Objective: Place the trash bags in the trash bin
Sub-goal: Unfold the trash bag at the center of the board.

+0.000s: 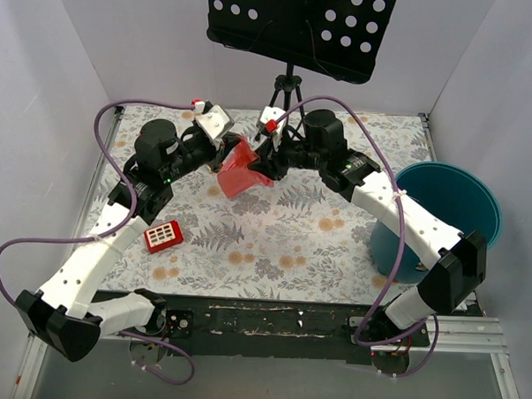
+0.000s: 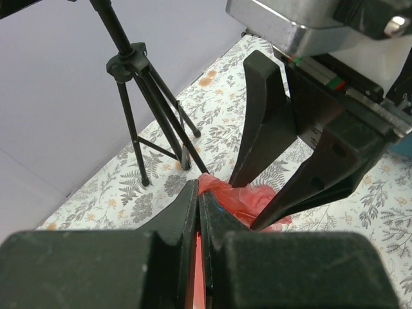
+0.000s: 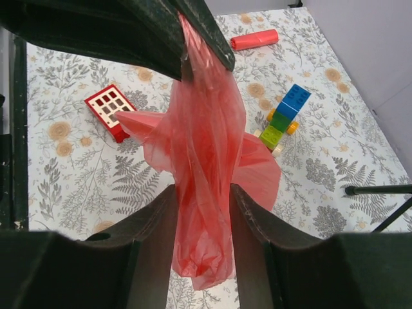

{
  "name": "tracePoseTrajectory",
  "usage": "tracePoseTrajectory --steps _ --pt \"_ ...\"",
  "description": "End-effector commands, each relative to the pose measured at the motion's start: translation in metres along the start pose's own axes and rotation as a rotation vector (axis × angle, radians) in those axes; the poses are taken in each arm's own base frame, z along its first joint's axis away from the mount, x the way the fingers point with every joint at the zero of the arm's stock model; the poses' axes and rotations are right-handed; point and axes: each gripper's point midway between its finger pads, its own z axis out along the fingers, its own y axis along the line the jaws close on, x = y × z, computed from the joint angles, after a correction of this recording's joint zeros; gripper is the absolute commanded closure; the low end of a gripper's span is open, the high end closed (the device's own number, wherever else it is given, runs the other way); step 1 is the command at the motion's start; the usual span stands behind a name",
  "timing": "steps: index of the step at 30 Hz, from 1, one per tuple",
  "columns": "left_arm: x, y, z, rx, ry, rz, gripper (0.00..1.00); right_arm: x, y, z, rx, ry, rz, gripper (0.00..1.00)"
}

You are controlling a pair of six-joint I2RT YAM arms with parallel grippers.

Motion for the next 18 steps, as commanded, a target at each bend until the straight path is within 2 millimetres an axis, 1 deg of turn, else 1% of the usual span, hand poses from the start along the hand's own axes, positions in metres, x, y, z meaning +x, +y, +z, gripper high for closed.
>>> tracePoseTrajectory --steps 1,4,6,8,9,11,13,14,15,16,17,18 --pt "-0.007 0.003 -0.009 -0.017 -0.025 0.066 1.0 -0.038 0.008 -0.013 -0.035 -0.089 -0.047 0.59" --pt "-0.008 0.002 -0.009 -0.011 -0.03 0.087 1.0 -0.035 0.004 -0.012 -0.023 -0.082 -0.043 0.77" --pt "-0.008 0.002 -0.011 -0.015 -0.039 0.108 1.0 -0.035 0.001 -0.012 -0.02 -0.082 -0.039 0.86" --pt "-0.006 0.002 -0.014 -0.017 -0.037 0.13 1.0 -0.035 -0.003 -0.012 -0.011 -0.082 -0.032 0.97" --pt "-0.003 0.002 -0.014 -0.018 -0.029 0.14 1.0 -0.034 -0.006 -0.013 -0.006 -0.081 -0.029 0.99" --pt "0.004 0.001 -0.016 -0.014 -0.017 0.164 1.0 -0.036 -0.008 -0.014 -0.003 -0.084 -0.03 0.99" --pt "0.018 -0.002 -0.018 -0.003 0.013 0.191 1.0 -0.04 -0.01 -0.015 0.001 -0.087 -0.029 0.99" --pt "0.027 -0.003 -0.018 -0.001 0.04 0.185 1.0 -0.042 -0.011 -0.015 0.006 -0.087 -0.022 0.99" --pt "0.033 -0.004 -0.017 0.005 0.058 0.172 0.91 -0.043 -0.012 -0.015 0.013 -0.084 -0.018 0.99" --pt "0.033 -0.007 -0.017 0.024 0.066 0.153 0.68 -0.044 -0.013 -0.014 0.012 -0.08 -0.017 0.99" --pt "0.031 -0.012 -0.017 0.048 0.059 0.136 0.48 -0.043 -0.013 -0.012 0.005 -0.071 -0.017 0.99" --pt "0.025 -0.019 -0.016 0.079 0.032 0.123 0.31 -0.045 -0.011 -0.012 -0.004 -0.065 -0.03 0.99"
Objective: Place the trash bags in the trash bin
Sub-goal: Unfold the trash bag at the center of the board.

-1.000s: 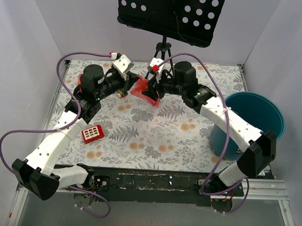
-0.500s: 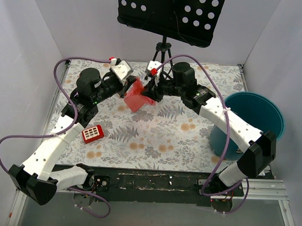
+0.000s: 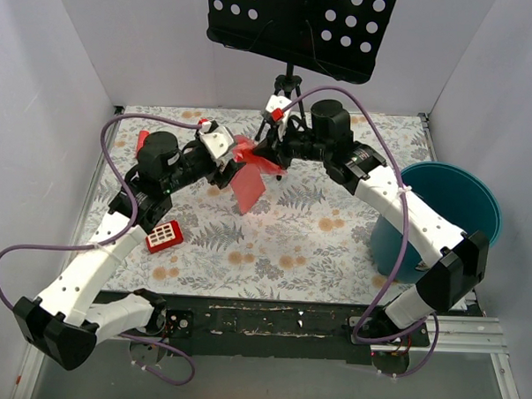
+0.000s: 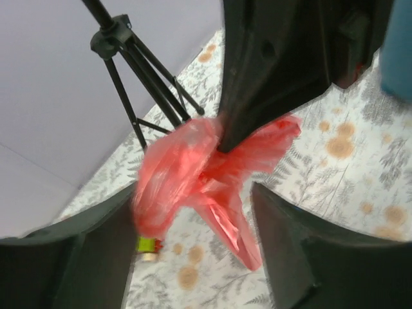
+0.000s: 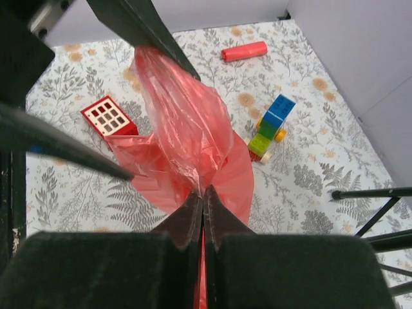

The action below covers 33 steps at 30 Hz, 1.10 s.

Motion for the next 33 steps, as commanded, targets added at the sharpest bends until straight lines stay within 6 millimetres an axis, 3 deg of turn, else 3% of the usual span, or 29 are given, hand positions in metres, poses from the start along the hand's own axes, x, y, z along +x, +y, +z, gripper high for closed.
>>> tracePoseTrajectory --steps 1,3,10,15,20,24,27,33 --pt "-0.014 -0.016 -0.003 0.088 -0.048 -0.017 0.23 -0.029 -0.001 -0.001 -0.007 -0.033 -0.05 0.99" --pt "-0.023 -0.022 0.002 0.134 -0.071 -0.028 0.16 -0.026 -0.003 0.002 -0.003 -0.008 -0.076 0.99" --pt "-0.032 -0.011 0.023 0.157 -0.071 0.064 0.16 -0.018 -0.004 0.002 0.002 0.043 -0.153 0.99" --pt "-0.04 -0.015 0.026 0.221 -0.078 0.125 0.19 -0.015 -0.002 -0.002 0.012 0.05 -0.163 0.99" --pt "-0.051 -0.004 0.018 0.195 -0.099 0.225 0.14 -0.011 0.001 -0.009 0.013 0.061 -0.195 0.99" --pt "-0.041 -0.01 0.02 0.259 -0.077 0.349 0.15 -0.009 0.003 -0.012 0.001 0.067 -0.22 0.99" --pt "-0.027 -0.019 0.026 0.34 -0.026 0.364 0.19 -0.011 0.004 -0.013 0.001 0.063 -0.227 0.99" --pt "-0.007 -0.021 0.045 0.421 0.052 0.37 0.46 -0.01 0.008 -0.016 -0.021 0.068 -0.268 0.99"
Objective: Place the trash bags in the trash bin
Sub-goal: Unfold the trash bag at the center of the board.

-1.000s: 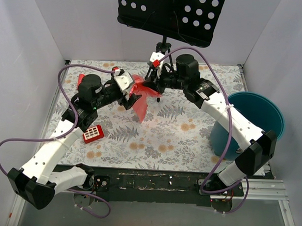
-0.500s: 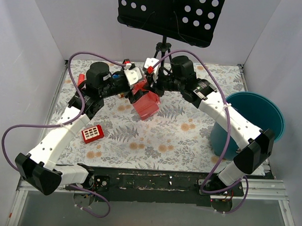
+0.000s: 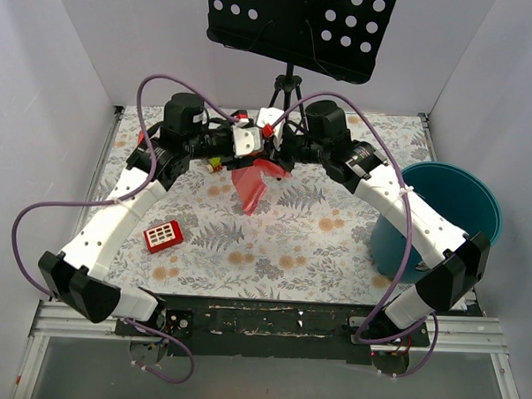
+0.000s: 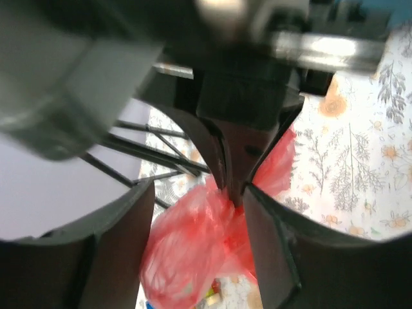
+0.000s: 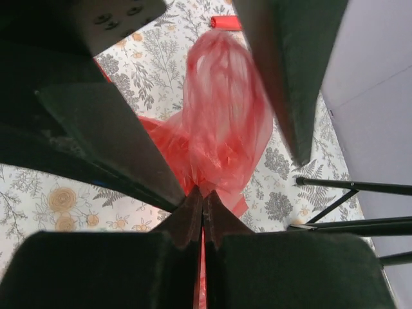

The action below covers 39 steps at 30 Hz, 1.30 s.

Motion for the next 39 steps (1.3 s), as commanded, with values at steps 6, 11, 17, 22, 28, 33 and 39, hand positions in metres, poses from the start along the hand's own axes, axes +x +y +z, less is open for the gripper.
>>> tracePoseTrajectory --steps 6,11,17,22,28,33,39 --pt "0.037 -0.02 0.008 0.142 0.155 -0.039 1.0 -0.008 0.004 -0.015 0.013 -0.015 -0.084 0.99" --pt "0.039 -0.02 -0.002 0.032 0.15 -0.105 1.0 -0.001 -0.013 -0.023 0.103 -0.005 0.047 0.64" --pt "0.034 -0.027 -0.02 -0.105 0.073 -0.116 1.0 0.005 -0.041 -0.058 0.053 -0.114 0.427 0.26" --pt "0.016 -0.017 -0.03 -0.188 0.008 -0.123 1.0 0.023 -0.028 -0.052 -0.008 -0.102 0.507 0.23" --pt "0.007 -0.011 -0.034 -0.222 -0.014 -0.169 1.0 0.034 -0.016 -0.041 -0.077 -0.109 0.595 0.2" --pt "0.002 -0.004 -0.038 -0.26 -0.024 -0.194 1.0 0.036 -0.016 -0.037 -0.085 -0.108 0.625 0.19" --pt "-0.012 0.013 -0.045 -0.343 -0.067 -0.256 1.0 0.057 -0.014 -0.023 -0.077 -0.075 0.731 0.19"
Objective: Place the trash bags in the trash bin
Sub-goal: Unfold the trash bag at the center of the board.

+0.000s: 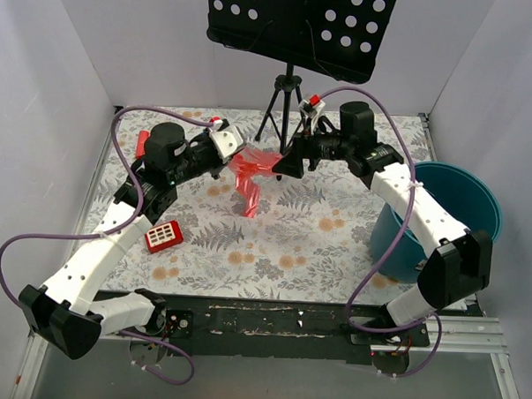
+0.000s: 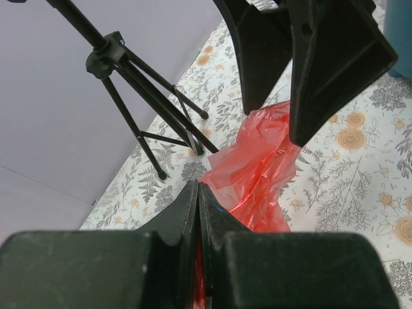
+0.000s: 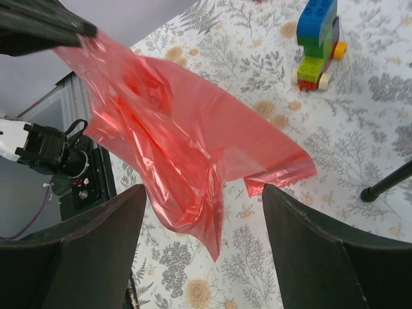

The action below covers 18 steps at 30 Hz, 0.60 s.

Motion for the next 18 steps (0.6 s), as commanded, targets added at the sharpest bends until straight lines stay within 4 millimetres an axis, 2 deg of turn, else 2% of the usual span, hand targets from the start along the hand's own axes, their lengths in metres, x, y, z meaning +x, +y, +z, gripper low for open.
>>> tracePoseTrajectory --steps 1,3,5,8,10,11,13,16,18 --pt "-0.037 0.018 -0.014 -0.095 -0.091 -0.038 1.0 0.007 -0.006 0.015 -0.013 -0.011 0.08 0.19" --pt "-0.039 0.017 -0.017 -0.096 -0.099 -0.054 1.0 0.004 -0.012 0.024 -0.002 -0.021 0.108 0.21" --pt "-0.037 0.014 -0.018 -0.093 -0.098 -0.061 1.0 -0.003 -0.021 0.033 0.012 -0.027 0.114 0.33" --pt "-0.029 0.007 -0.021 -0.085 -0.08 -0.088 1.0 -0.018 -0.03 0.038 0.045 -0.042 0.075 0.7" --pt "-0.024 0.001 -0.025 -0.068 -0.067 -0.093 1.0 -0.026 -0.031 0.037 0.05 -0.055 0.039 0.83" --pt "-0.022 -0.001 -0.026 -0.064 -0.062 -0.096 1.0 -0.029 -0.03 0.036 0.051 -0.061 0.028 0.85" --pt "-0.019 -0.002 -0.029 -0.074 -0.054 -0.104 1.0 -0.03 -0.027 0.033 0.049 -0.06 0.02 0.79" --pt "-0.017 0.003 -0.031 -0.107 -0.048 -0.093 1.0 -0.026 -0.016 0.025 0.037 -0.05 0.041 0.43" --pt "-0.013 0.008 -0.03 -0.136 -0.037 -0.092 1.0 -0.023 0.007 0.017 -0.074 -0.04 0.045 0.26"
